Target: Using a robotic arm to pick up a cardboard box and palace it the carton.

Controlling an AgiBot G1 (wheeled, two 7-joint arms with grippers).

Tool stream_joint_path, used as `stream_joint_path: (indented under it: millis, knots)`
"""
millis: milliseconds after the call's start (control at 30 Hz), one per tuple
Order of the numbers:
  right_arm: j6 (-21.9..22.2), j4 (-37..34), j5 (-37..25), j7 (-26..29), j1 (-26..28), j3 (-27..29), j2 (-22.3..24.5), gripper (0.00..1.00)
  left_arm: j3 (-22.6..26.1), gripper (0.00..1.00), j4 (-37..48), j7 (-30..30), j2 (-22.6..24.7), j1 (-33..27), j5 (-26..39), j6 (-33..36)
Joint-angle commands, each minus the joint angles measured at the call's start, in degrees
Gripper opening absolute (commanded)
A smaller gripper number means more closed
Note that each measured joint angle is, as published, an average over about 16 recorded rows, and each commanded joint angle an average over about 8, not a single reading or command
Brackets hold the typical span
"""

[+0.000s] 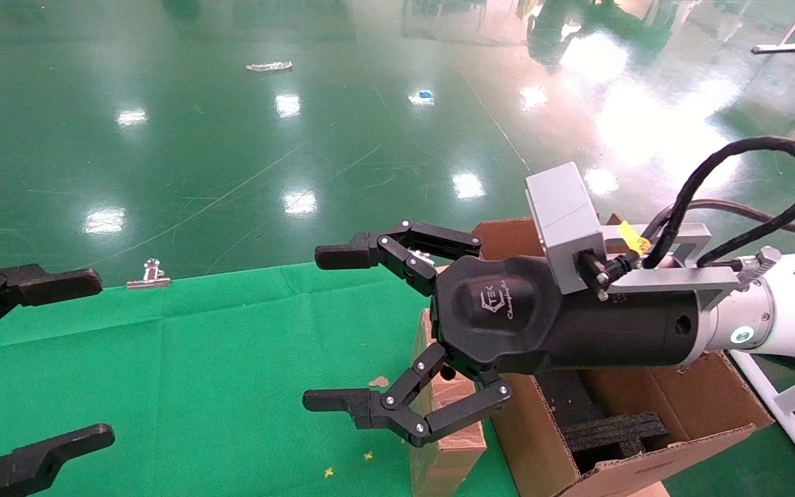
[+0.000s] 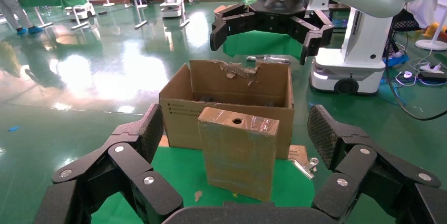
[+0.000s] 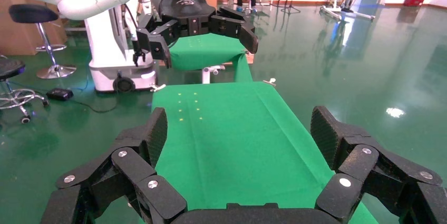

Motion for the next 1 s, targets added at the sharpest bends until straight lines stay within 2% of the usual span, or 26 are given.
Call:
stream_joint_path:
  millis: [33, 767, 1000]
  knots:
    - [0.00, 0.00, 0.00, 0.00, 0.00, 0.00, 0.00, 1.00, 0.00, 1.00, 0.00, 0.00, 0.00, 0.00, 0.00, 0.00]
    - [0.03, 0.28, -0.21, 0.09, 0.08, -0.12, -0.06, 1.00, 0.00, 1.00, 0.01, 0.01, 0.00, 0.00, 0.00, 0.00]
    - [1.13, 2.02, -3.87, 3.34, 1.57, -2.60, -0.85, 1.00, 0.03, 1.00, 0.04, 0.02, 0.00, -0.02, -0.01, 0.02]
